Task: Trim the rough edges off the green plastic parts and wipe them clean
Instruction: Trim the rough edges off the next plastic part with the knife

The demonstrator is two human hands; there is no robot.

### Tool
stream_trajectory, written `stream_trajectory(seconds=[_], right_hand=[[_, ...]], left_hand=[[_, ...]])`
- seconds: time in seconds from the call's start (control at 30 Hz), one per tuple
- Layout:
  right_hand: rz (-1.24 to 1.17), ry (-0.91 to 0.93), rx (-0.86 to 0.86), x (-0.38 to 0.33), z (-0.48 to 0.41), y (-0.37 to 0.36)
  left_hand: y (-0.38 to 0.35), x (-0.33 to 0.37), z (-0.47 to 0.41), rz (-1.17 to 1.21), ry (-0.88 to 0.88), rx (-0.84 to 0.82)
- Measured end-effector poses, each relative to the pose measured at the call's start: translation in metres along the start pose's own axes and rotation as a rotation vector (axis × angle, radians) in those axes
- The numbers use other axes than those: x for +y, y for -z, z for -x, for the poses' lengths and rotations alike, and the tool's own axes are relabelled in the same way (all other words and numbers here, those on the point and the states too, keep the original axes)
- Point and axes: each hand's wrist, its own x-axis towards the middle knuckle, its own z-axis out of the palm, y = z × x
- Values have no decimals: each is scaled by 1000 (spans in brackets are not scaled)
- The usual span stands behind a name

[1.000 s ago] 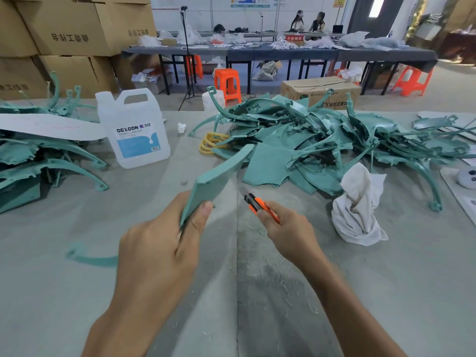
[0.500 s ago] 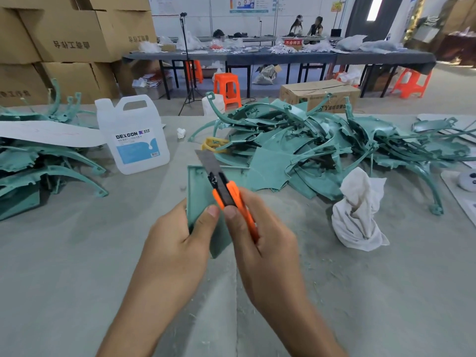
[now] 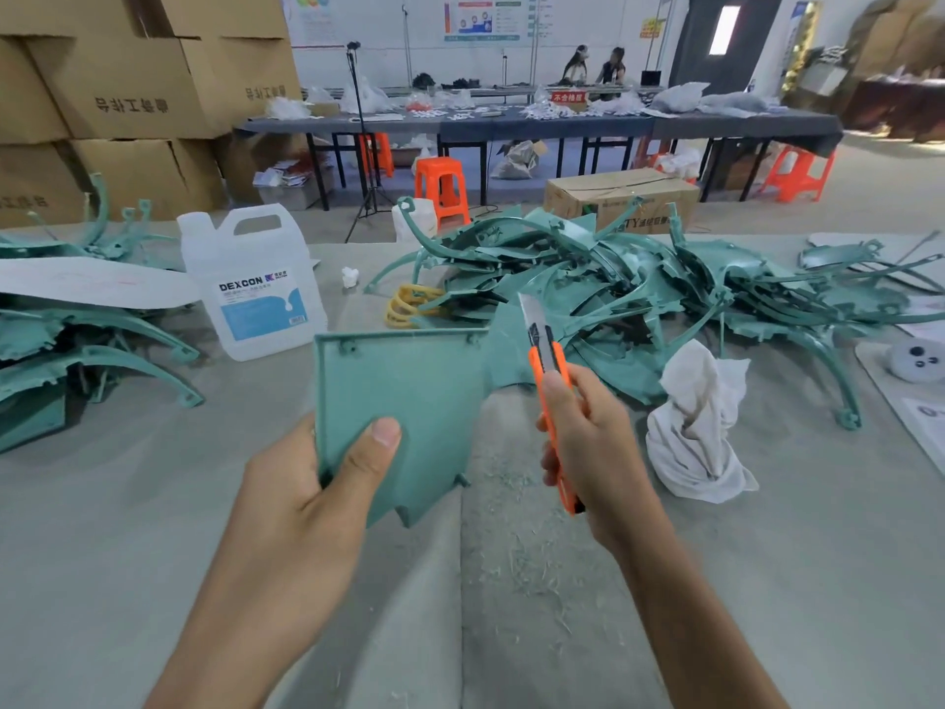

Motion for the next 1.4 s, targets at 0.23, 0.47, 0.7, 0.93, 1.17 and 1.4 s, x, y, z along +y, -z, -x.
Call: stream_trajectory(seconds=[0.23,0.47,0.7,0.93,1.17,1.4], right_hand=[[-205,84,-145,-31,13,8],[-125,13,-161,-20,11,5],[-145,-45,-168,-4,16,3],[-27,-69,-166,7,23,-4],[-5,28,-284,5,53,-21],[233,67,-229,13,65,-31]], left_hand=[[-1,-2,4,6,65,-100],[-1,2,12,-32,42,-148],[2,-9,15,-137,11,-186],[3,-26,14,-246,38,-141],[-5,-31,11,-391,65,-74],[-9,-31,12,-518,59,-6]])
